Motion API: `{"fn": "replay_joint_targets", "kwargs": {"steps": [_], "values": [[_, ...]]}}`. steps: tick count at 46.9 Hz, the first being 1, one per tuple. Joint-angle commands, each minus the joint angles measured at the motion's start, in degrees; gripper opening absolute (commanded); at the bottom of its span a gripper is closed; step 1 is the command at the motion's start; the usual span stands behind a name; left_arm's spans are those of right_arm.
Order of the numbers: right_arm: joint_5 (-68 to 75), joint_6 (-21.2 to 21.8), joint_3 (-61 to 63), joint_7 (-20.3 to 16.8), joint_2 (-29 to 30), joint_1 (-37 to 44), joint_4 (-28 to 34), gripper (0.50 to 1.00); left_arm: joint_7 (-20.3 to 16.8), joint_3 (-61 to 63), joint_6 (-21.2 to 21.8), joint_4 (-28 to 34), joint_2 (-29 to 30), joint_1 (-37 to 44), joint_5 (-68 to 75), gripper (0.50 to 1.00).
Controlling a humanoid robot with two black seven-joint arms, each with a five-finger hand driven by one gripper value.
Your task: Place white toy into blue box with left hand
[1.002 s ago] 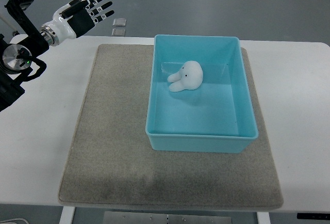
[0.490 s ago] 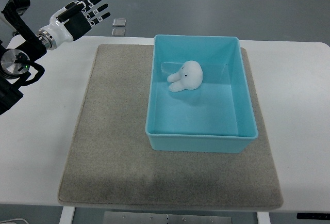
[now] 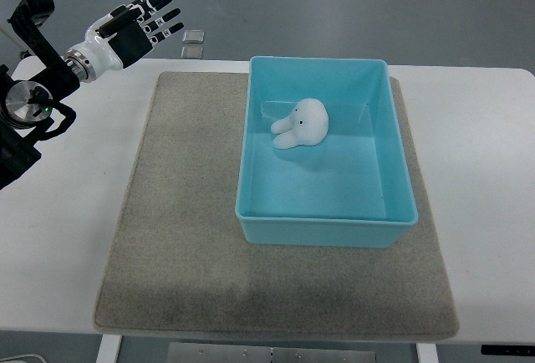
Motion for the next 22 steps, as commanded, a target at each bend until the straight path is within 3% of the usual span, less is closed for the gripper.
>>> {"fn": "replay_joint_targets", "kwargs": {"steps": [1, 22], "values": [[0.00, 0.00, 0.00, -0.05, 0.00, 0.01, 0.01, 0.936, 0.00, 0.01, 0.00, 0.01, -0.01, -0.09, 0.00, 0.999], [-0.26, 0.88, 0.00, 0.04, 0.00, -0.08, 0.80, 0.936, 0.00, -0.08, 0.00, 0.01, 0.52, 0.00, 0.00, 0.999]]}}
